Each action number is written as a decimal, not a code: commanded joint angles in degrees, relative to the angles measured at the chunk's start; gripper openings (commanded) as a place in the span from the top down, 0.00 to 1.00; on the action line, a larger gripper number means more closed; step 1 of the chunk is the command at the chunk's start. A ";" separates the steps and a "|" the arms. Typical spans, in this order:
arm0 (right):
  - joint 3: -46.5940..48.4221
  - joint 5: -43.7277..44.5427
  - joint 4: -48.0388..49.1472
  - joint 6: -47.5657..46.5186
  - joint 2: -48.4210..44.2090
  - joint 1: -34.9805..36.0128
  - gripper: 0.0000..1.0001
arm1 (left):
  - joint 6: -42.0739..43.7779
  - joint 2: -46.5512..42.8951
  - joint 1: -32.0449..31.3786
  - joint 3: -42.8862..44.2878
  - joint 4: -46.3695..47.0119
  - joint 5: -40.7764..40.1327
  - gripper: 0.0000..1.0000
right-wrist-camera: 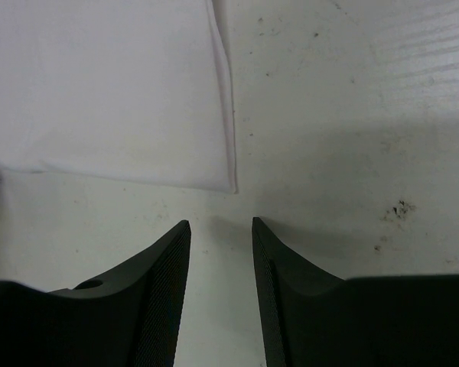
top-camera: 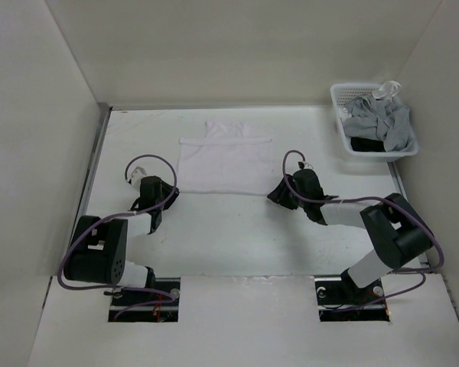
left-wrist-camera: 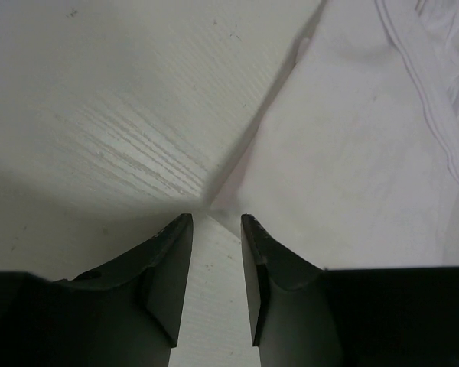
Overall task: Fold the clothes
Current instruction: Fold the tank top
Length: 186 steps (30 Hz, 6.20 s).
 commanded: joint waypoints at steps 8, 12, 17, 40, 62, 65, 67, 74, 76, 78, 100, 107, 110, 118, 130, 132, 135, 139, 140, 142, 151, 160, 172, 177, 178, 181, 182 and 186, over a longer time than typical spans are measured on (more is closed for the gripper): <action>1.00 -0.46 8.32 4.34 5.14 -1.18 0.63 | -1.20 3.84 -0.18 2.82 1.92 1.12 0.86; 0.82 -0.20 9.20 4.78 5.84 -1.62 0.71 | -1.37 4.28 -0.88 3.71 2.53 1.12 0.92; 2.23 1.20 10.60 4.34 7.16 -1.71 0.90 | -1.73 2.53 -0.71 3.36 2.62 1.03 0.96; 18.47 49.78 -58.46 5.74 -61.15 52.31 0.99 | 4.34 -65.32 -5.89 27.34 -58.19 3.31 1.00; 26.72 0.69 -7.58 -9.19 4.94 -7.06 1.00 | 1.35 5.67 -1.33 26.36 -6.52 -2.49 1.00; 31.31 -0.99 -8.90 -8.93 7.95 -8.57 1.00 | 1.44 7.10 -0.88 29.81 -6.61 -1.26 1.00; 30.98 -1.43 -8.64 -8.76 6.82 -8.57 1.00 | 1.35 4.83 -0.88 28.68 -6.87 -1.08 1.00; 13.77 1.03 -5.13 -6.48 -5.12 -6.11 0.99 | 0.21 -7.91 -0.88 13.66 -5.73 0.67 0.99; 9.20 1.91 -4.16 -5.60 -8.29 -5.15 0.99 | 0.12 -11.78 -0.53 9.18 -5.46 1.73 0.99; 4.88 2.61 -3.89 -4.80 -11.55 -3.74 0.99 | -0.06 -16.00 0.78 4.87 -5.72 3.48 0.99; -7.10 7.63 -11.28 -2.42 -21.59 2.16 0.52 | -3.48 -54.34 2.20 -16.52 -29.02 6.84 0.74; -1.46 -1.33 -2.85 -3.14 -5.33 -2.94 0.52 | -3.57 -41.53 -6.93 -11.50 -18.48 0.95 0.74; -1.29 -4.49 -0.30 -1.20 -1.90 -3.73 0.58 | -3.66 -38.70 -10.98 -10.53 -15.14 -1.07 0.74; -4.61 -6.00 6.38 3.81 -2.58 -5.05 0.94 | -2.78 -38.87 -17.05 -8.42 -13.37 -5.38 0.74; -2.19 6.74 -22.76 -0.93 -36.69 0.91 0.97 | -3.48 -38.78 -21.36 -8.34 -11.88 -5.04 0.73; 2.91 8.67 -27.08 -1.90 -35.82 4.25 0.96 | -3.57 -39.57 -21.45 -8.16 -11.97 -4.86 0.73; 10.21 11.40 -30.43 -2.60 -30.39 9.79 0.96 | -3.57 -40.80 -21.45 -7.98 -12.23 -4.42 0.72; 20.57 14.04 -32.02 -2.34 -18.53 16.12 0.96 | -3.74 -42.12 -20.57 -8.42 -12.41 -2.93 0.72; 23.04 14.30 -32.28 -2.17 -15.28 17.35 0.96 | -3.83 -42.73 -20.22 -8.60 -12.49 -2.49 0.72; 28.31 14.66 -32.72 -1.47 -8.25 19.37 0.96 | -3.92 -44.14 -19.26 -9.04 -12.76 -1.79 0.72; 51.35 14.66 -34.14 6.27 18.67 25.97 0.69 | -3.83 -48.01 -12.23 -9.48 -13.81 4.19 0.71; 27.31 18.26 -20.78 4.69 -1.60 26.32 0.70 | -3.13 -41.96 -11.07 -8.42 -9.78 7.36 0.70; -5.58 19.50 -3.64 -5.24 -30.09 14.39 0.96 | 5.04 -26.91 -26.02 -3.06 -5.90 -2.12 0.56; -7.44 14.75 1.20 -4.89 -30.90 1.92 0.78 | 7.85 -31.57 -23.92 -4.47 -12.39 -5.03 0.47; -7.18 14.22 1.81 -4.63 -30.37 0.24 0.73 | 8.20 -32.36 -22.78 -4.64 -14.15 -5.38 0.46; -7.43 13.69 6.28 -4.62 -28.53 -4.16 0.50 | 8.03 -34.47 -18.83 -5.08 -18.98 -6.00 0.44; -8.22 13.86 8.56 -5.23 -27.91 -5.04 0.44 | 7.94 -35.08 -17.51 -5.34 -20.30 -6.09 0.43; -12.35 13.86 14.29 -5.59 -25.63 -5.76 0.35 | 7.15 -36.58 -12.32 -5.79 -23.82 -5.22 0.36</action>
